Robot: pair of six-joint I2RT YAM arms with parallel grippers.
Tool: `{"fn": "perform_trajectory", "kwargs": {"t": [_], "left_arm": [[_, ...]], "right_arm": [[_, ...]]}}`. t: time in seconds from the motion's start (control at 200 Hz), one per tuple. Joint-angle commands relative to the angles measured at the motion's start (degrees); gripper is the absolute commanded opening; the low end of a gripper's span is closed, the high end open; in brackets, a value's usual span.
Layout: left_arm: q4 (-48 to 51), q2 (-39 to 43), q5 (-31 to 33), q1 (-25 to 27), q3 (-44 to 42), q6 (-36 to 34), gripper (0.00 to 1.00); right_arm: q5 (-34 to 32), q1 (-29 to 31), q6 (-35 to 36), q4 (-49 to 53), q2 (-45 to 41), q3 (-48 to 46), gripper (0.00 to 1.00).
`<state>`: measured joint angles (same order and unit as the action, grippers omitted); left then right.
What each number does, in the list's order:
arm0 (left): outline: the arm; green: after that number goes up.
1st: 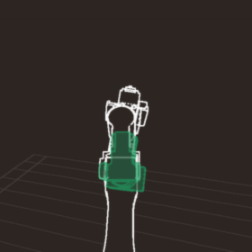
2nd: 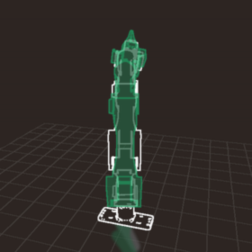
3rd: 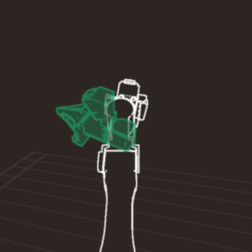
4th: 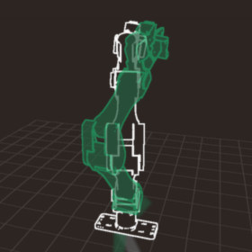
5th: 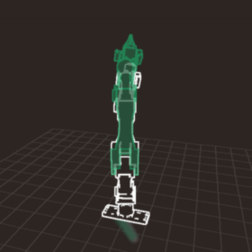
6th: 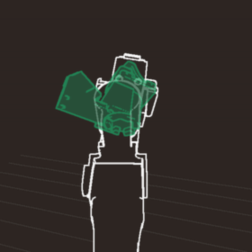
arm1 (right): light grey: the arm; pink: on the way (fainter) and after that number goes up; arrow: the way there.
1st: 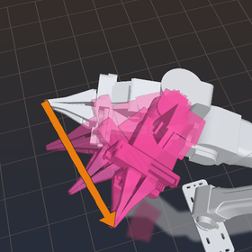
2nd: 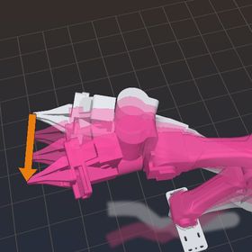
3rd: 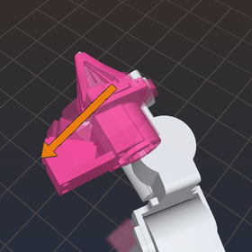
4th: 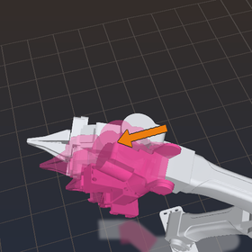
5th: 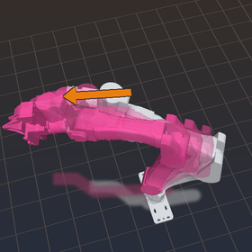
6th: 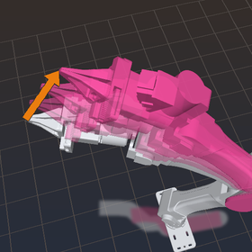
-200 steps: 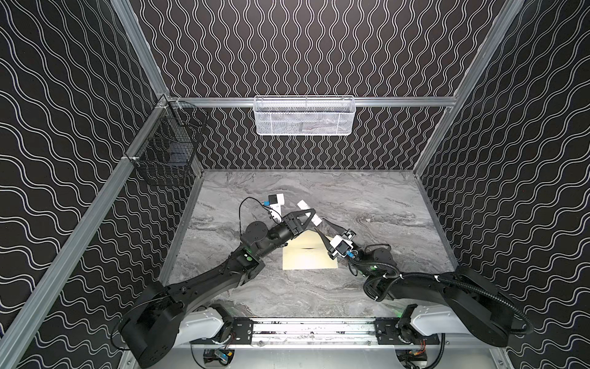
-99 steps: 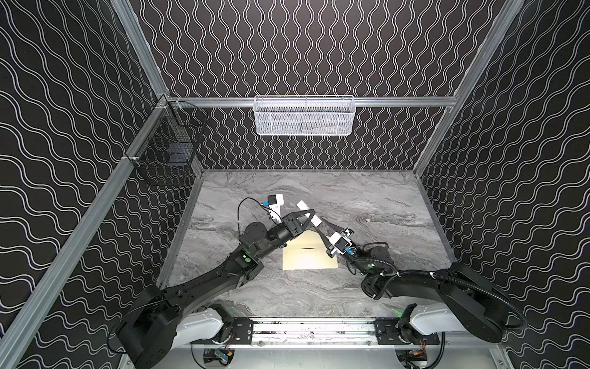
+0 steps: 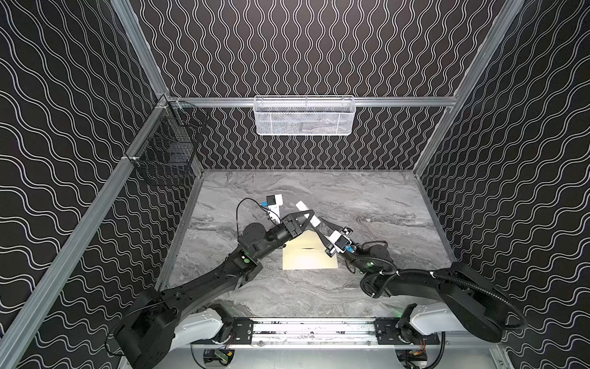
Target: Place the letter into the envelope and seal it
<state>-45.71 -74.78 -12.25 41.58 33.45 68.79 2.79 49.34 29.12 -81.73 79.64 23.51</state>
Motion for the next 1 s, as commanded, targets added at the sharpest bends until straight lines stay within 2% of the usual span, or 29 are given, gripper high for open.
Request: {"fn": "perform_trajectory", "kwargs": {"t": [0.0, 0.27, 0.39, 0.45, 0.676, 0.836, 0.996], "left_arm": [[-0.5, -0.1, 0.3, 0.0, 0.0, -1.4, 0.0], [-0.4, -0.3, 0.1, -0.1, 0.2, -1.8, 0.0], [-0.3, -0.5, 0.0, -0.1, 0.3, -2.1, 0.0], [-0.4, -0.5, 0.2, -0.1, 0.2, -2.6, 0.0], [-1.2, 0.3, 0.1, -0.1, -0.5, -6.0, 0.0], [-3.7, 1.0, 0.1, -0.1, -2.4, -7.0, 0.0], [-5.4, 1.4, -0.2, -0.1, -3.8, -7.3, 0.0]], "right_arm": [[0.1, 0.0, -1.2, -3.5, -0.2, 0.6, 0.36], [1.0, 0.1, -2.5, -1.8, -0.7, 0.7, 0.27], [2.3, 0.4, -6.8, 0.3, -1.7, 1.3, 0.24], [3.6, 0.8, -11.2, 1.2, -2.0, 1.9, 0.23], [7.9, 2.2, -38.0, -4.0, -1.5, 1.9, 0.22], [9.4, 2.5, -50.5, -6.2, -3.0, 0.7, 0.24], [11.9, 2.6, -58.2, -7.7, -3.3, 0.3, 0.27]]}}
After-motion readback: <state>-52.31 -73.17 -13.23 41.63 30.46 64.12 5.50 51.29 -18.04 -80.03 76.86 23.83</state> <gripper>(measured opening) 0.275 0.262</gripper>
